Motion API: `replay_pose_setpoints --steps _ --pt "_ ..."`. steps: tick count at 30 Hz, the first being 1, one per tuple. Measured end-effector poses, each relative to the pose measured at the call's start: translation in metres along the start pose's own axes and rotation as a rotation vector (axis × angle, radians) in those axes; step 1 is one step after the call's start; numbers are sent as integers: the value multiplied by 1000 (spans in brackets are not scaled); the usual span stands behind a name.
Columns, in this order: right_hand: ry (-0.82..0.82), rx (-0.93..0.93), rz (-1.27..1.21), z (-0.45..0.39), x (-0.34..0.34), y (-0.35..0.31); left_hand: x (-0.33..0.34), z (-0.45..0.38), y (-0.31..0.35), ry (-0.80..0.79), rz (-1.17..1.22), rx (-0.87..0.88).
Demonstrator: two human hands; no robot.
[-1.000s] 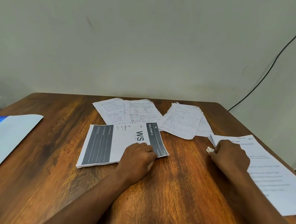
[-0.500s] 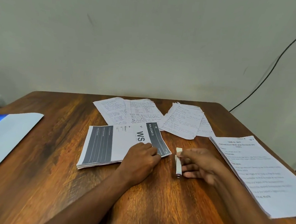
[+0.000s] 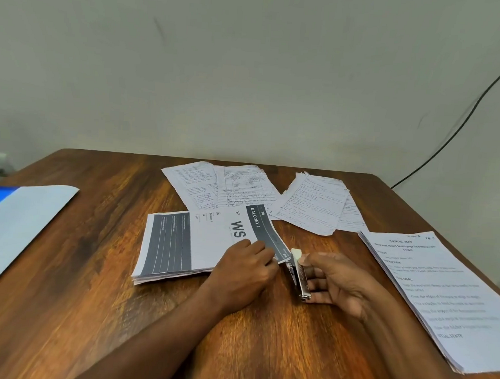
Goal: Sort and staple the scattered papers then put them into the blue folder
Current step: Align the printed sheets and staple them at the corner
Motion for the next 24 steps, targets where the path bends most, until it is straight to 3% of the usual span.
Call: replay_pose_setpoints --steps 24 --pt "146 -30 75 -6 11 -5 -3 -1 2 14 -9 15"
Point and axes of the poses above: each hand's wrist, its own z-axis away from the middle knuckle, its own x-axis out of the palm, y = z × x, the point moved 6 cm from there along -z, towards the middle knuckle, and after that the axes turned 4 degrees about z, right-handed, at the moved point
